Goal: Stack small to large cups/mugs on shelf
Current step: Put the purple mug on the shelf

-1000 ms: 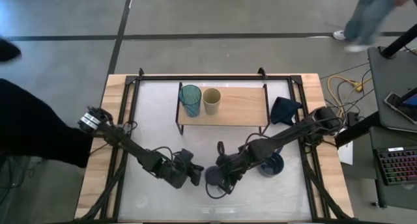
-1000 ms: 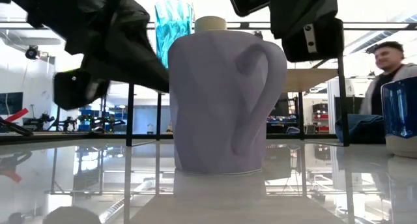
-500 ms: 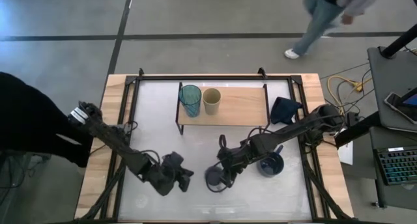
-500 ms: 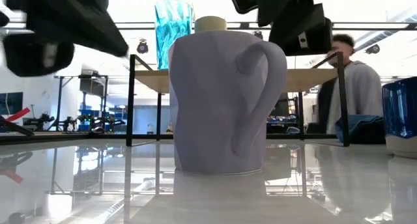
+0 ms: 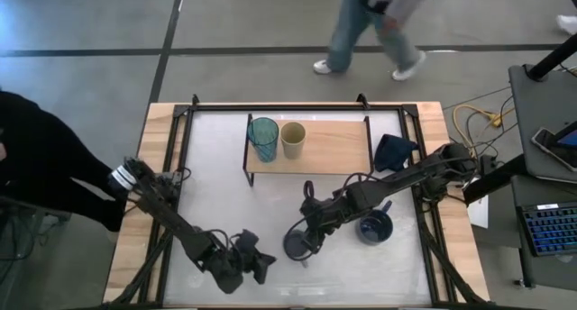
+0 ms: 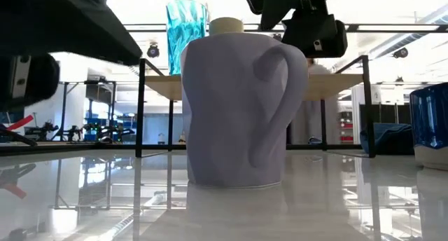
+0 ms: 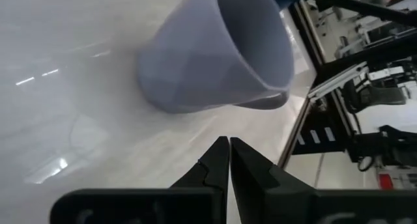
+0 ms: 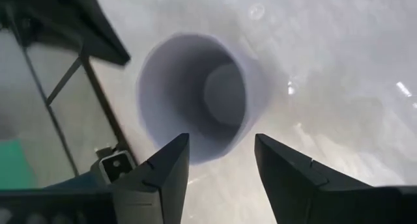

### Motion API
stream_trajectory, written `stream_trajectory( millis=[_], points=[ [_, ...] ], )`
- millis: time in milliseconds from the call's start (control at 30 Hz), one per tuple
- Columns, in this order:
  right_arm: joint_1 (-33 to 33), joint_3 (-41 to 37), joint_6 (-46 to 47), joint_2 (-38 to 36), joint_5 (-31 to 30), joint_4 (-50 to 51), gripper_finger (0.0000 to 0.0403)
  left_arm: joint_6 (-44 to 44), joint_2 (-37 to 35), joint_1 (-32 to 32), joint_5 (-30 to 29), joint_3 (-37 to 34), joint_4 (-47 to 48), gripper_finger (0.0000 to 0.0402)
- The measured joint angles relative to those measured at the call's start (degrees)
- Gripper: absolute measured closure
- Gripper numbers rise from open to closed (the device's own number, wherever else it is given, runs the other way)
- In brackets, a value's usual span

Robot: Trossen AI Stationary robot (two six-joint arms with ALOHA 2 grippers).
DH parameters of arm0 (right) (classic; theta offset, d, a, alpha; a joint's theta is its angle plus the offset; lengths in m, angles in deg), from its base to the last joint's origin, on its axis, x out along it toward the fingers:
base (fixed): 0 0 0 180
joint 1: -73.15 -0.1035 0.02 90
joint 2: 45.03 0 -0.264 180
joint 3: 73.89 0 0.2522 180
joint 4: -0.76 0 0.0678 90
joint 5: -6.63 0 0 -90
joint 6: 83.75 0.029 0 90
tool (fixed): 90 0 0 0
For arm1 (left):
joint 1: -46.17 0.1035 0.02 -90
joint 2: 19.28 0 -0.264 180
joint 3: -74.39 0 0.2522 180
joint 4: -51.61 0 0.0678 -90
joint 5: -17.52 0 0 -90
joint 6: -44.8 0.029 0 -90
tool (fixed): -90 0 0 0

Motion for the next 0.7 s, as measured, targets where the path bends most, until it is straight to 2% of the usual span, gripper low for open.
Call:
stream_trajectory(
  millis=[267, 700],
  points=[
    [0.2, 0.0, -0.4, 1.7, -1.7, 0.0, 0.0234, -0.1, 6.3, 0.7, -0.9, 5.4, 0.0, 0.0402],
    [1.9, -0.1, -1.3, 4.5, -3.2, 0.3, 0.0235, 3.0, 6.7, 4.2, -0.9, 5.1, 0.0, 0.0402]
  ],
)
